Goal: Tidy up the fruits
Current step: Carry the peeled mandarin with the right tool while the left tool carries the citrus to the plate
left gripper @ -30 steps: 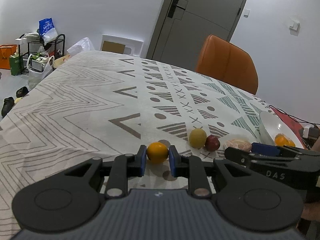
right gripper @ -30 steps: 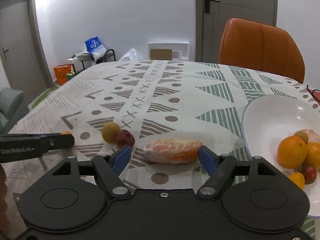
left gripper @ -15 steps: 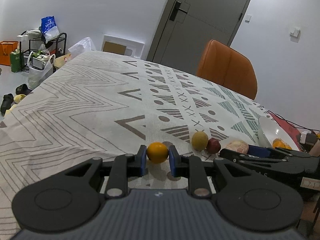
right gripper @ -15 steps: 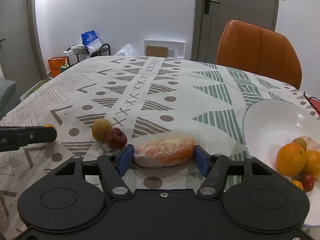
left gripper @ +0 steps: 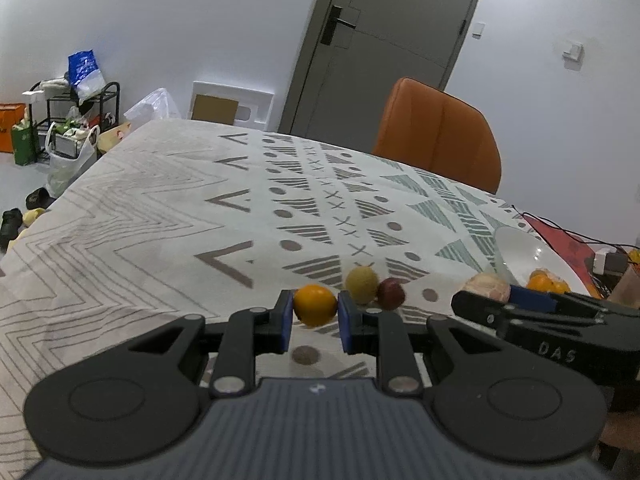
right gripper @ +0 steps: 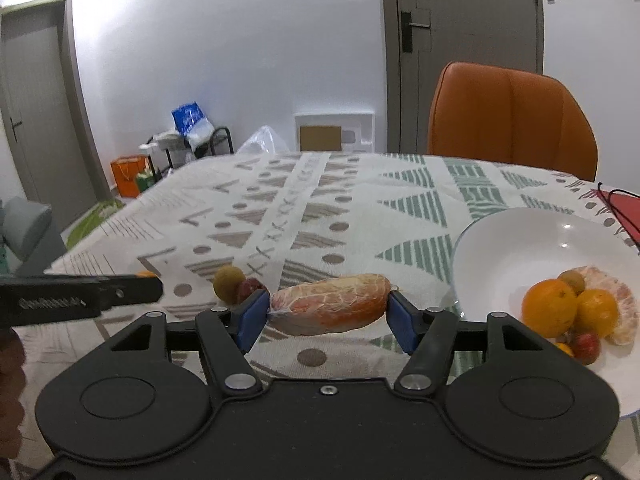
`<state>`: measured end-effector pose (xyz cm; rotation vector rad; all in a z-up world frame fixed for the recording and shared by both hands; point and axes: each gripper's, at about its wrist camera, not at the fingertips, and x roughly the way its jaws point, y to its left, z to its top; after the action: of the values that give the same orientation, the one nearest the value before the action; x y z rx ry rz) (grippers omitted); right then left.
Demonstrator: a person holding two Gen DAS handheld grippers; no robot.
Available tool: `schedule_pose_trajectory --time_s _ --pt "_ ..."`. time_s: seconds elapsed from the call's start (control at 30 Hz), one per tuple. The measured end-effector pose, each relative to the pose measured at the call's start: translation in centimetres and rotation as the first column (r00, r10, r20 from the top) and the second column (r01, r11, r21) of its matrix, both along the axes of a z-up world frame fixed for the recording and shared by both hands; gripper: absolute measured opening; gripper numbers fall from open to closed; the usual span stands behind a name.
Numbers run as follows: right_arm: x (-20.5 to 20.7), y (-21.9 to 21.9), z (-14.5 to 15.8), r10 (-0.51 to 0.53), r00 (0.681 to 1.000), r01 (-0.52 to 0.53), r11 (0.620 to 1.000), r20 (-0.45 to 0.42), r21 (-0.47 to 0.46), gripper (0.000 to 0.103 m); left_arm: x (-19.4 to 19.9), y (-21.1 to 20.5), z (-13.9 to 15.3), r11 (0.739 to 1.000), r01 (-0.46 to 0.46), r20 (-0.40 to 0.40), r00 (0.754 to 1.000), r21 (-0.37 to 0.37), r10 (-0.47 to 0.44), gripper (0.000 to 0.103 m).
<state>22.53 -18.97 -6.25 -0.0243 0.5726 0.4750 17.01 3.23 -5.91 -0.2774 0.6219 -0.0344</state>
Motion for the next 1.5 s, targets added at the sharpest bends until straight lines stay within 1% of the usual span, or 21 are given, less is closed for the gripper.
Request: schedule_pose_trajectory --time_s 0.4,0.7,1.1,1.5 --pt "-1.2 -3.0 1.4 -0.015 0.999 0.011 0.998 0.051 0.068 0.061 -0.2 -2.9 1.6 0.999 0.025 0.031 0.999 0.047 -0.026 0.022" --pt "-1.5 -6.2 1.5 -0.06 0.996 0.053 0.993 0.059 0.11 0.061 -0.3 -5.3 2.3 0.996 0.049 0.047 0.998 0.077 -0.053 0.022" --pt "-1.2 -10.4 1.0 -0.141 0.989 0.133 0.982 0.05 0.131 0.061 0.7 -8.2 2.3 0.991 0.09 0.047 0.994 0.097 -0.095 0.022" --pt "-1.2 -14.6 0.7 -0.223 0.974 0.217 0.97 0.045 0.11 0.061 2.3 -12.0 2.3 0.98 0.17 0.055 0.983 0.104 -0.176 0.022"
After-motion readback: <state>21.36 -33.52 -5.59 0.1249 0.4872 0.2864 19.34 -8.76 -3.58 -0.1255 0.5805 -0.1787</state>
